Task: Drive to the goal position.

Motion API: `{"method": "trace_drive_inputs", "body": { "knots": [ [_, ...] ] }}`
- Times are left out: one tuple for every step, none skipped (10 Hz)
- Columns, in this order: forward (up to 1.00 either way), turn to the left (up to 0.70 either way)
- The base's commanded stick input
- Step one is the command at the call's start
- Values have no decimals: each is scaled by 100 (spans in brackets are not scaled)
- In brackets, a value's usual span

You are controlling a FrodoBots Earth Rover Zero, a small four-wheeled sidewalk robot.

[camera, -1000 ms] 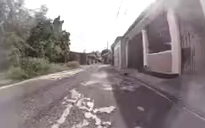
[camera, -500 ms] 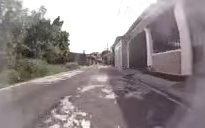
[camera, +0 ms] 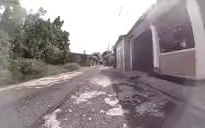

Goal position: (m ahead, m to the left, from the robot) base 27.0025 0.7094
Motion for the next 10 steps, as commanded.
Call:
{"method": "trace_drive_inputs", "body": {
  "knots": [
    [100, 0],
    [100, 0],
    [100, 0],
    [100, 0],
    [100, 0],
    [100, 0],
    [100, 0],
    [100, 0],
    [100, 0],
    [100, 0]
  ]
}}
